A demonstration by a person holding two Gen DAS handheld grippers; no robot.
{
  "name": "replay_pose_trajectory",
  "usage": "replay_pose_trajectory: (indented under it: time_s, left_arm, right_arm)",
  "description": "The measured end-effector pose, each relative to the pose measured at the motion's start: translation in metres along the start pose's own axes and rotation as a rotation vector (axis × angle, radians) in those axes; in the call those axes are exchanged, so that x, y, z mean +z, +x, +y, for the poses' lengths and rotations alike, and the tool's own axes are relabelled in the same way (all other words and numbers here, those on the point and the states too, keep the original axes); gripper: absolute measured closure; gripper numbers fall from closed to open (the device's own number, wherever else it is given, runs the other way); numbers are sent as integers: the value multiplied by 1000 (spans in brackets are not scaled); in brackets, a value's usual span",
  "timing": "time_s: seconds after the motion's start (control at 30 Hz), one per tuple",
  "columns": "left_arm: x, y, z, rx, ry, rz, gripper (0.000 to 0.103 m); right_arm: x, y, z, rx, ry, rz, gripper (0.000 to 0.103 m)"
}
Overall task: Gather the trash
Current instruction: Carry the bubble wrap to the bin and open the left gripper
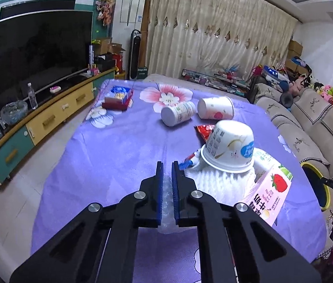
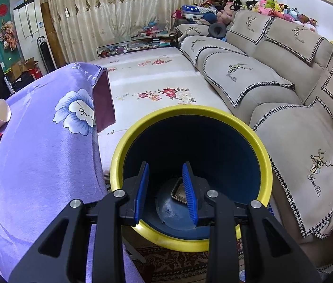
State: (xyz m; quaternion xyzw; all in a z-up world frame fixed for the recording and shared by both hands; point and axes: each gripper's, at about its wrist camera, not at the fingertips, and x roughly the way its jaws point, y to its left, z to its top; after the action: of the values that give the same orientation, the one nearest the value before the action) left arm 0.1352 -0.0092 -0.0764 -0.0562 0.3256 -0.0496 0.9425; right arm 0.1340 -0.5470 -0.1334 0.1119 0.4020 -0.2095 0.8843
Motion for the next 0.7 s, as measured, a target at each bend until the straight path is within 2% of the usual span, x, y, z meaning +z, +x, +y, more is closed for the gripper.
replay_pose_trajectory:
  time_s: [0.17, 0.43, 0.63, 0.7]
  left_arm:
    - [18, -28, -5, 17, 38, -69, 96]
    - [68, -73, -33, 24, 130, -199, 96]
    - [95, -83, -77, -54, 193, -232, 96]
    - [100, -79, -103, -110, 229, -225, 96]
  right_arm:
    - [0, -5, 3, 12, -7, -11, 75]
    - [1, -19, -2, 11, 3, -45, 75]
    - [3, -35, -15, -4, 22, -83, 75]
    - [3, -42, -23, -10, 34, -100, 75]
